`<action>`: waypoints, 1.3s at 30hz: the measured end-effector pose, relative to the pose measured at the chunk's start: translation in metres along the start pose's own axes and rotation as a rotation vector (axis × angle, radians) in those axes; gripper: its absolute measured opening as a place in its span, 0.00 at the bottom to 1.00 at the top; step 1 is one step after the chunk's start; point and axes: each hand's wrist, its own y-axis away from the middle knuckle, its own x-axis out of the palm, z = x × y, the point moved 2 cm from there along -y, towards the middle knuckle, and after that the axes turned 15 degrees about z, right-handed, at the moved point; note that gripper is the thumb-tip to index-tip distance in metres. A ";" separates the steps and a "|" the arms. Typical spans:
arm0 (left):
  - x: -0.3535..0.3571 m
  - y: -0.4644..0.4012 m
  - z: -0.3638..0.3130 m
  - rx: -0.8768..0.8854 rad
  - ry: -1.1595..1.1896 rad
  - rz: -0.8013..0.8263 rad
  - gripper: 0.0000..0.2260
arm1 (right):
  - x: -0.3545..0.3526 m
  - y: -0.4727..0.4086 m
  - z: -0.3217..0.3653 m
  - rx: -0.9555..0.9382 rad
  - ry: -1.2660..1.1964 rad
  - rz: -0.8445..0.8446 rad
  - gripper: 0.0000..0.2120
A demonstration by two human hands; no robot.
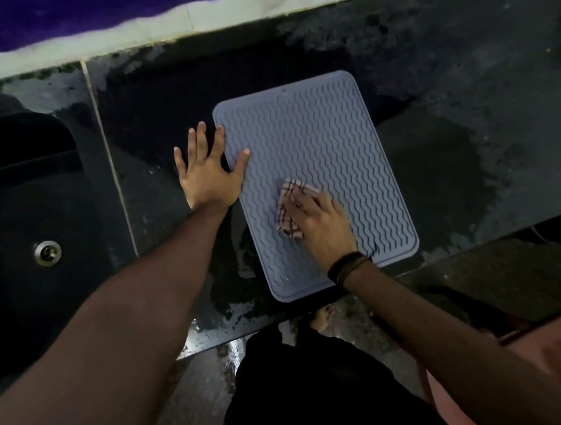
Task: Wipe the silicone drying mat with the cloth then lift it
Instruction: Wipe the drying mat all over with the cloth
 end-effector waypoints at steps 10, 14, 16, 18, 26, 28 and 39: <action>0.000 0.001 0.002 0.023 0.016 -0.003 0.36 | 0.012 0.094 0.006 0.012 -0.008 0.189 0.26; -0.002 0.003 0.002 0.028 0.017 0.007 0.37 | -0.013 0.054 0.004 0.074 -0.077 0.040 0.27; -0.004 0.003 0.000 0.022 0.002 0.012 0.37 | -0.018 0.024 0.007 0.088 -0.066 0.044 0.29; -0.006 0.003 -0.002 0.015 -0.005 0.020 0.37 | -0.012 0.007 0.011 0.089 -0.024 0.113 0.29; -0.007 0.004 -0.004 0.000 -0.018 0.021 0.37 | 0.030 0.086 0.008 0.077 -0.044 0.049 0.26; -0.007 0.005 -0.005 0.001 -0.019 0.025 0.37 | 0.036 0.108 0.008 0.064 -0.040 0.089 0.25; -0.006 0.003 -0.001 0.021 -0.005 0.011 0.38 | -0.002 0.077 0.024 0.068 -0.096 0.022 0.26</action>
